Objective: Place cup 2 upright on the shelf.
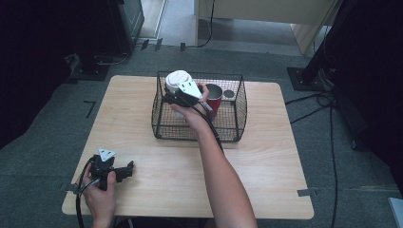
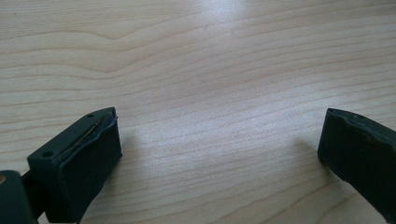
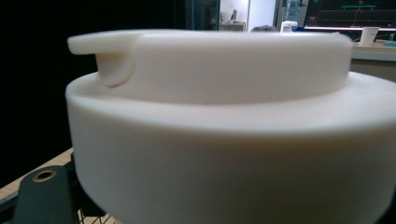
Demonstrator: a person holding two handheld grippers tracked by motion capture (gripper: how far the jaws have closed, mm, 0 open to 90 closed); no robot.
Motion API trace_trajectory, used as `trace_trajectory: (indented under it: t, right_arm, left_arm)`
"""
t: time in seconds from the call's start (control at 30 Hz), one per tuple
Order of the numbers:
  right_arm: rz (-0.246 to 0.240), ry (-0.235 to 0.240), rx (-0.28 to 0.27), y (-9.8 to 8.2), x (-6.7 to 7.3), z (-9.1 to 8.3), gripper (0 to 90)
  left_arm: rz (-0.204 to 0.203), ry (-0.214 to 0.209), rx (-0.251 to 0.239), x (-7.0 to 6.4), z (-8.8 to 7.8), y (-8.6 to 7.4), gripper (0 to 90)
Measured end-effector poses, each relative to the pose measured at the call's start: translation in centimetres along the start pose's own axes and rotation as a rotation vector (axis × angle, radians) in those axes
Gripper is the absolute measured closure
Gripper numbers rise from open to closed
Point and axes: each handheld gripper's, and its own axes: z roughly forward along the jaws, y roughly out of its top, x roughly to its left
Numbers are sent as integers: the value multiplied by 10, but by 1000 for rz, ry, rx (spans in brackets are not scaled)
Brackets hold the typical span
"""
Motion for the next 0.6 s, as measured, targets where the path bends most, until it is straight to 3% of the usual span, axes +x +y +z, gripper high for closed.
trace_trajectory:
  t: [0.6]
  right_arm:
    - [-30,-20,67,-15,3,14,153]
  left_arm:
    - [0,0,-1,0,0,0,0]
